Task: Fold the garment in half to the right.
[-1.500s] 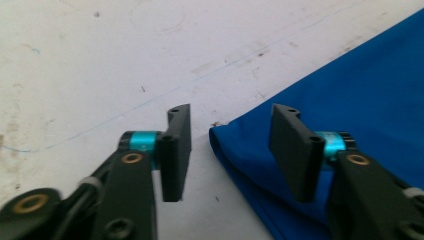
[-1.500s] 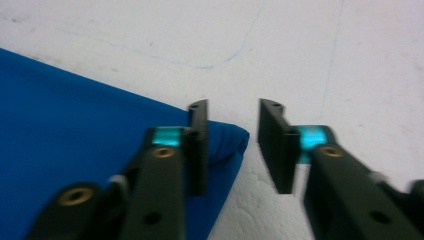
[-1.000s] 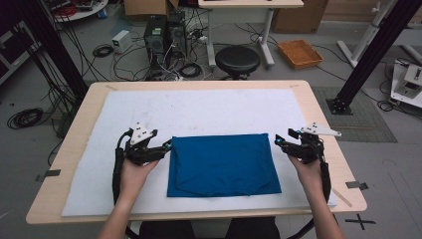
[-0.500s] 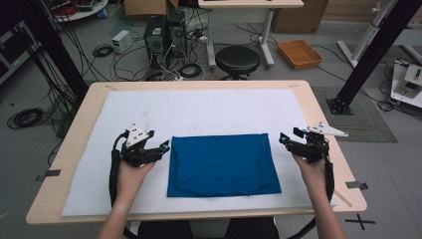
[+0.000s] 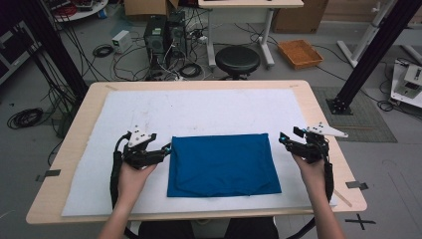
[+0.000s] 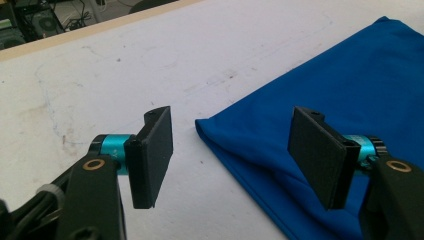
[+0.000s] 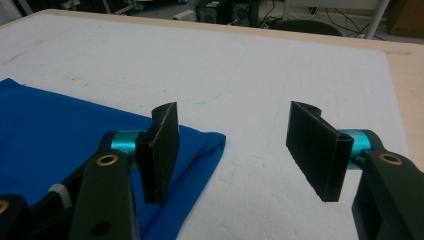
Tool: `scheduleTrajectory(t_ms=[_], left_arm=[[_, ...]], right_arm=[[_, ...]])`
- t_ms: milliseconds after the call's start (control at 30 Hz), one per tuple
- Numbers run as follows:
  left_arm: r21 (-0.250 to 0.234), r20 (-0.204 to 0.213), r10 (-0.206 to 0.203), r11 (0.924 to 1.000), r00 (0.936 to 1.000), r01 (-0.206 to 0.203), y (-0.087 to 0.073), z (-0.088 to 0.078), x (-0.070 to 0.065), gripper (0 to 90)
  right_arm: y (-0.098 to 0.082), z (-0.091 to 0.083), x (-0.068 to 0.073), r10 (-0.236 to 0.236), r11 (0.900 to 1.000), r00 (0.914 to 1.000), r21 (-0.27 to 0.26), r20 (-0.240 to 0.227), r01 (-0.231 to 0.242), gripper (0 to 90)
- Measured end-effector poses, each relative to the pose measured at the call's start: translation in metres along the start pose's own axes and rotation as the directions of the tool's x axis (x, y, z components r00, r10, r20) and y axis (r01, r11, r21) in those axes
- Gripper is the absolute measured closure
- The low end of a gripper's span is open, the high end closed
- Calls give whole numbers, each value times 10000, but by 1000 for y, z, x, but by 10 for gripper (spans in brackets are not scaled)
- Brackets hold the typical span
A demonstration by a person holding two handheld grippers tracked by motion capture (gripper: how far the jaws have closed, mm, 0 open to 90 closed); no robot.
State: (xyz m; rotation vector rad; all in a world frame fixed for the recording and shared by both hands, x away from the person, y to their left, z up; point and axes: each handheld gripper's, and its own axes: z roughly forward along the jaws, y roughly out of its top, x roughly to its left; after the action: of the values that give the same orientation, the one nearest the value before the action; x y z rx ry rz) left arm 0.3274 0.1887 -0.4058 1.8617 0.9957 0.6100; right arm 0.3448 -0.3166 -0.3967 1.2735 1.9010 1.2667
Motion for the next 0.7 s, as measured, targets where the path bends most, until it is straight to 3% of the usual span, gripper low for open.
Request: scheduleTrajectory(t_ms=[100, 167, 367, 433, 633, 700], left_arm=[[117, 23, -311, 9994, 9995, 311, 0, -4, -4, 346], [236, 105, -723, 9971, 9973, 720, -2, -7, -9, 346], [678, 161, -1374, 9884, 9904, 1361, -24, -20, -24, 348], [691, -49, -1619, 9844, 9868, 1619, -33, -25, -29, 348], [725, -54, -2583, 9634, 9660, 2580, -49, -37, -38, 348], [798, 19, -2940, 9528, 9558, 2929, -53, -38, -41, 349]], right_arm=[[0, -2, 1, -20, 10000, 10000, -86, -2, 20, 382], [0, -4, 1, -90, 9999, 10000, -124, 37, 91, 382], [-2, -8, 1, -124, 9995, 9996, -280, 271, 132, 383], [-3, -8, 1, -200, 9994, 9995, -282, 247, 207, 383], [-2, -7, 2, -252, 9992, 9992, -302, 310, 261, 385], [-2, -6, 2, -292, 9991, 9991, -289, 292, 301, 385]])
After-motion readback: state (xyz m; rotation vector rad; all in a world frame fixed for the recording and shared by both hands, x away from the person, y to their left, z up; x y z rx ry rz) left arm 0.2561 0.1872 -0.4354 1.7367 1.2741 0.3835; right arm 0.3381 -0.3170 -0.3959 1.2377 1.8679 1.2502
